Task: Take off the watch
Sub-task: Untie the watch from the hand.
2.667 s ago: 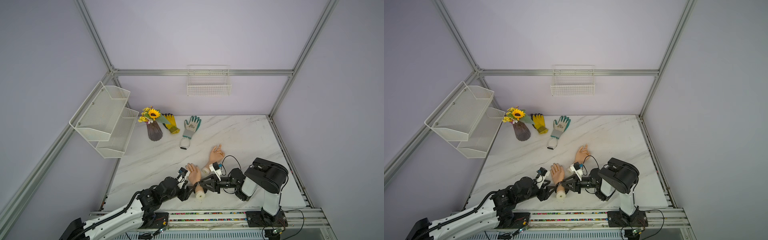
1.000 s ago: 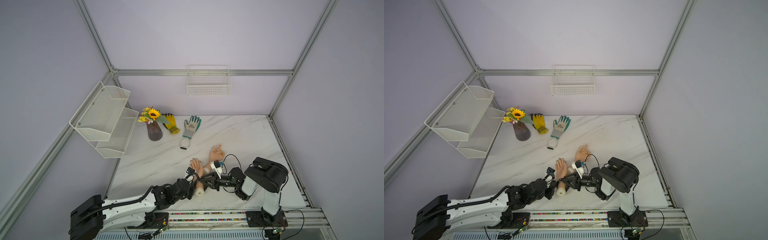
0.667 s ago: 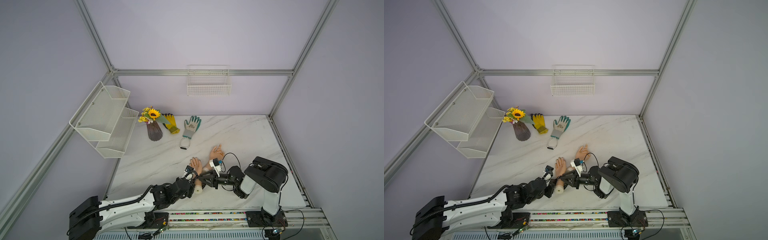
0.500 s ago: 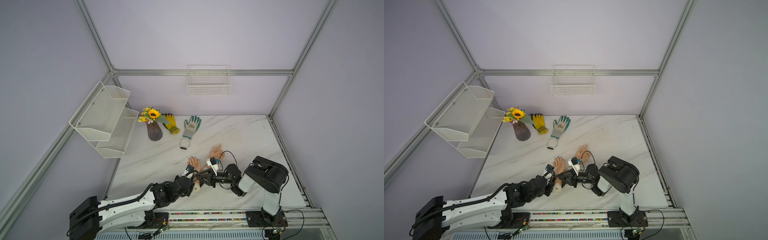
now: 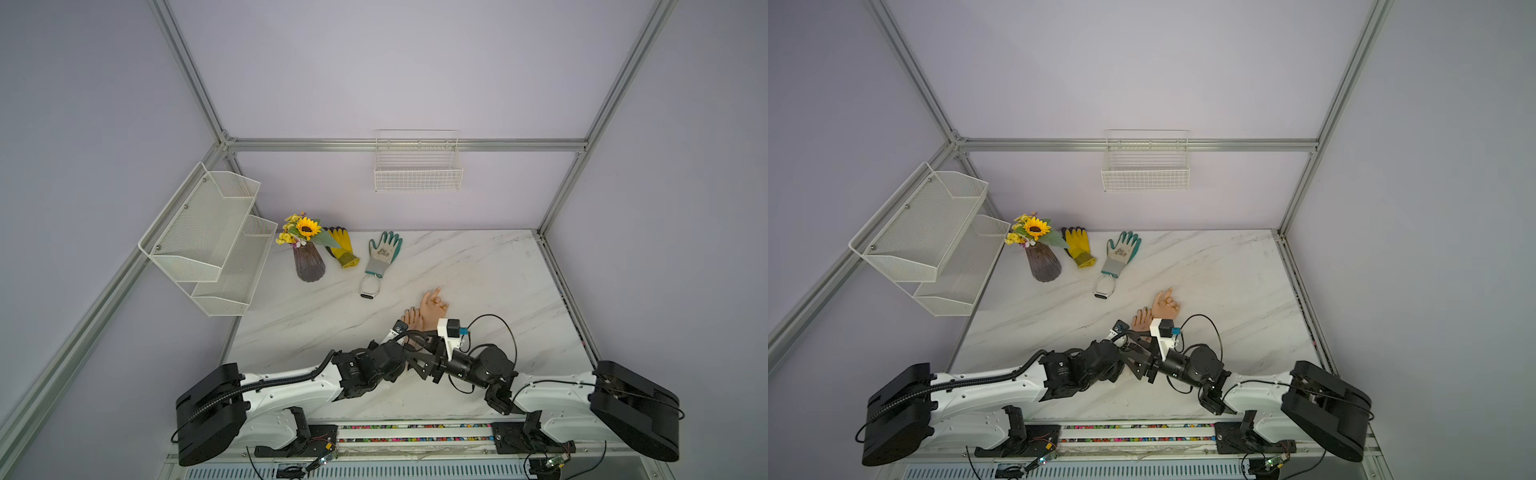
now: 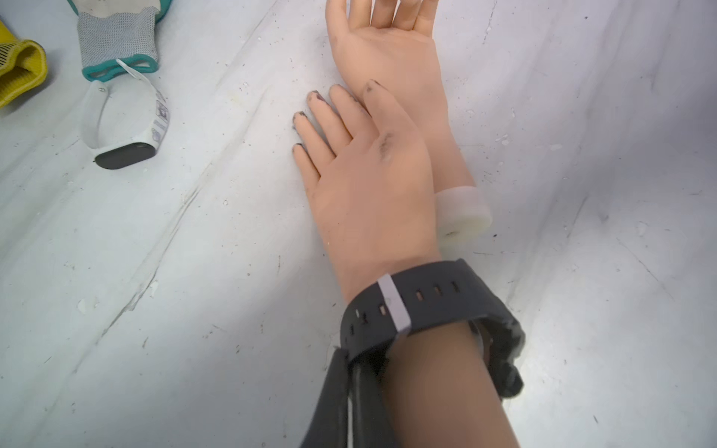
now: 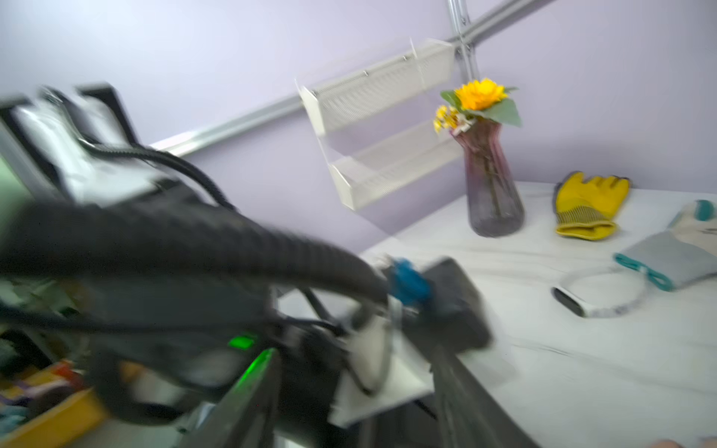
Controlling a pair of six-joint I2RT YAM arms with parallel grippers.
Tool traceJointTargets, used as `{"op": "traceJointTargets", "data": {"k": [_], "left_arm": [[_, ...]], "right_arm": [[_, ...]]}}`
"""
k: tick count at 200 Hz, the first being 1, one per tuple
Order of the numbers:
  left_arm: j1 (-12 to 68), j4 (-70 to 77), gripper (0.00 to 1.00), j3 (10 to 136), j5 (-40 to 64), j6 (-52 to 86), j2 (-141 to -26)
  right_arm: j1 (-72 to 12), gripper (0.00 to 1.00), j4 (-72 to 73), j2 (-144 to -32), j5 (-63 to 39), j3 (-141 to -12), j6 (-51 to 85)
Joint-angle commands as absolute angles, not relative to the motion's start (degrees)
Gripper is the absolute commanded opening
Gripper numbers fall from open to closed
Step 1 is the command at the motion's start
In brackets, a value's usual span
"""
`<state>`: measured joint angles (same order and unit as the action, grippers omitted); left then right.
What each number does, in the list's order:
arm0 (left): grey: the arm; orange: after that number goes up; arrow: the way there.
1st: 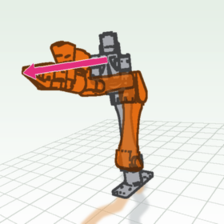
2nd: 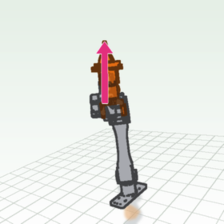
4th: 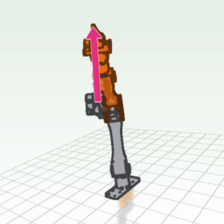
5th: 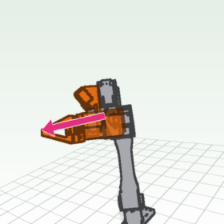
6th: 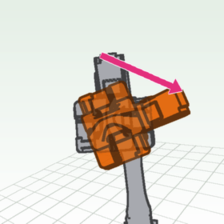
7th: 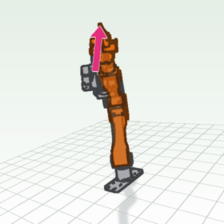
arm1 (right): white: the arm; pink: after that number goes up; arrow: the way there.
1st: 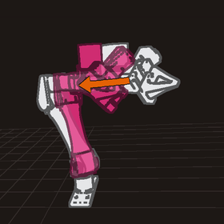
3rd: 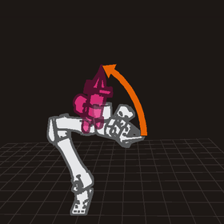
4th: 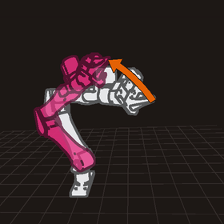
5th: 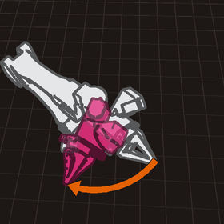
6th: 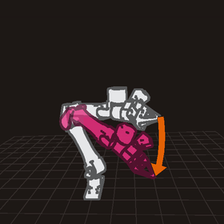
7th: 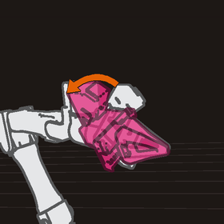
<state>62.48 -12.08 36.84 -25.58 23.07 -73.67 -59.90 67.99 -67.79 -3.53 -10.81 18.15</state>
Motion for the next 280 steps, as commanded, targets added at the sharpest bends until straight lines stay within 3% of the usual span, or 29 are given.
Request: {"op": "traceJointTargets", "data": {"k": [1,36,88,126,144,204,222,280], "left_arm": [[62.1,-12.4,0.00,40.5,-25.3,27.7,-76.0],[60.0,-16.4,0.00,43.7,-20.1,32.9,-76.3],[55.2,-31.3,0.00,50.7,-18.1,41.1,-78.0],[54.6,-32.9,0.00,51.8,-17.2,44.0,-79.0],[54.6,-33.5,0.00,52.3,-16.9,44.8,-79.8],[54.5,-34.1,0.00,52.8,-16.0,45.9,-80.0],[54.4,-34.6,0.00,53.0,-16.0,45.4,-80.4],[54.5,-38.2,0.00,56.5,-15.5,42.7,-84.0]], "right_arm": [[-67.6,0.78,70.6,-63.4,14.4,-6.4,13.7],[-77.0,0.78,72.4,-70.5,32.1,-6.9,8.0],[-84.1,0.81,72.7,-93.8,49.1,-14.7,9.2],[-85.3,0.97,67.7,-102.1,56.4,-19.9,12.4],[-85.2,0.98,67.1,-105.9,62.5,-22.3,12.5],[-81.0,0.97,67.1,-109.3,57.9,-24.3,13.5],[-79.4,0.89,67.3,-108.7,53.3,-24.7,12.6],[-77.2,0.47,74.2,-109.0,38.9,-22.8,11.0]]}}
